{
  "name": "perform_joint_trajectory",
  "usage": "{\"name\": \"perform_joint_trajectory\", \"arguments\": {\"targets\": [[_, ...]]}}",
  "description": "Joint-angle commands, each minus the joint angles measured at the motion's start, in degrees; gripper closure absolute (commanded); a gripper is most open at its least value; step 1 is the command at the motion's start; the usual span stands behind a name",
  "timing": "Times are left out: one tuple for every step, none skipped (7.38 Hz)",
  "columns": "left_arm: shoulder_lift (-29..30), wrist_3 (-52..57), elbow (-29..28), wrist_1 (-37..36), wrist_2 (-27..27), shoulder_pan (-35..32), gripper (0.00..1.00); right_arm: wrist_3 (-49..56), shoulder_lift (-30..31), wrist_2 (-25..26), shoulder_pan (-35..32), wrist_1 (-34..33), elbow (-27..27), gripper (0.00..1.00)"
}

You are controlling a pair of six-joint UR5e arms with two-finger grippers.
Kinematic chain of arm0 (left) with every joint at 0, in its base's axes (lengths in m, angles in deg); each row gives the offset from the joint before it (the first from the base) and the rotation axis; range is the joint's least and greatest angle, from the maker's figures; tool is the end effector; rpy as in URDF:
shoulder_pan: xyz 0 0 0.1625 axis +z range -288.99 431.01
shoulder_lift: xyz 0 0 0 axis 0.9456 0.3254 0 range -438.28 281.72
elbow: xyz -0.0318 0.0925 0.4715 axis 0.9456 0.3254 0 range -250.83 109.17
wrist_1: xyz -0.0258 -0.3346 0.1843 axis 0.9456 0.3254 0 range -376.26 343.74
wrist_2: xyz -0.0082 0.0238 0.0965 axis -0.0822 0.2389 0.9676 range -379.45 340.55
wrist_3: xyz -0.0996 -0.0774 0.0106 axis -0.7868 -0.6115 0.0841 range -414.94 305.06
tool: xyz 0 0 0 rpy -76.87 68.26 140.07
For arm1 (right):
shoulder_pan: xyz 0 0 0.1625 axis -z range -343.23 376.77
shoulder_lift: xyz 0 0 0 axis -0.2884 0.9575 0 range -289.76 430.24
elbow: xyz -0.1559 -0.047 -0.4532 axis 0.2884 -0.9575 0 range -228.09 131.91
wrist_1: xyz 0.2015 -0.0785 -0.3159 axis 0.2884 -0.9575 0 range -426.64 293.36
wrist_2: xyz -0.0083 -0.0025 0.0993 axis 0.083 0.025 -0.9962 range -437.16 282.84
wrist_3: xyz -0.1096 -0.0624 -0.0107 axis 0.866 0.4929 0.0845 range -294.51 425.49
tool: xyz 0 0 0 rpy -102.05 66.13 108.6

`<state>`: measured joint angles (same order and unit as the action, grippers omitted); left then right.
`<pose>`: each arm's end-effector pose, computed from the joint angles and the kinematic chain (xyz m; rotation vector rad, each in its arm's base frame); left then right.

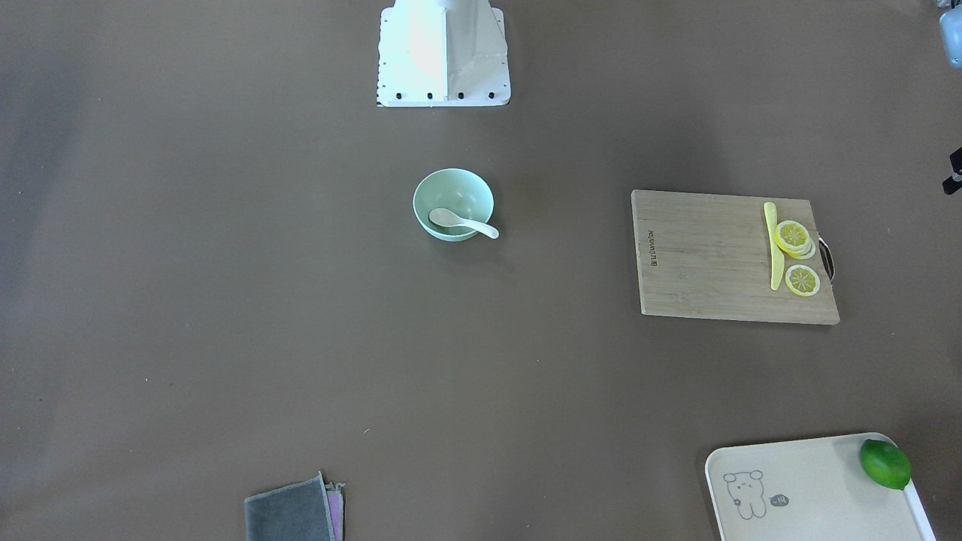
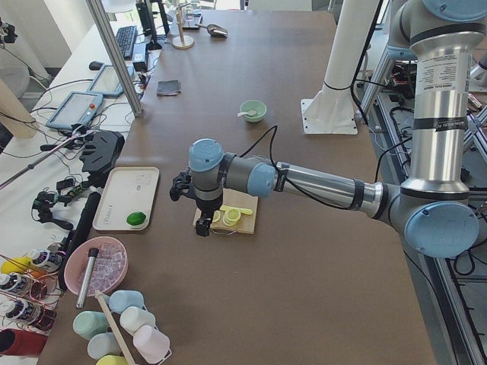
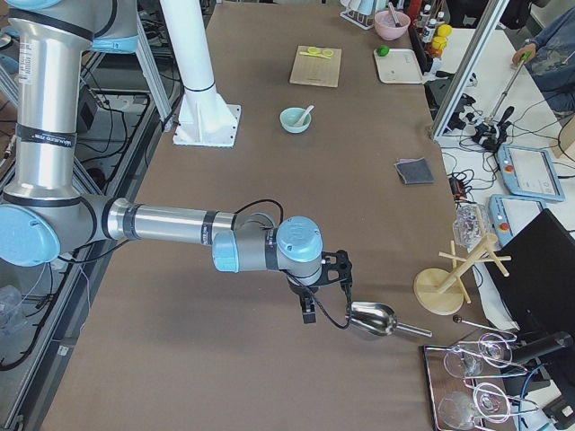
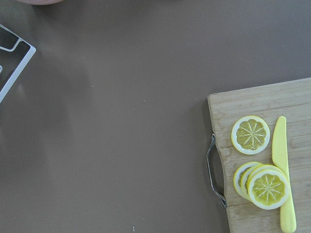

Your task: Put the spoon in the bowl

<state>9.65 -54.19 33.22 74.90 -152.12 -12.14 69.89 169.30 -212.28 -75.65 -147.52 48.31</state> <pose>0.0068 -0.4544 0.6372 0.1793 0.7533 0.2114 0.0601 -0.3895 0.7322 0.1535 -0.7790 -0.0772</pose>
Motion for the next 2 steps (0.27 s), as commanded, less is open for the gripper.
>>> {"name": "perform_joint_trajectory", "arguments": {"targets": [[-0.2,0.0,1.1,0.0,0.0,-0.6,0.01,0.0,0.1,0.0,-0.1,0.0,0.0,0.00],[-0.2,0.0,1.1,0.0,0.1,-0.6,0.01,0.0,0.1,-0.1,-0.1,0.0,0.0,0.00]]}}
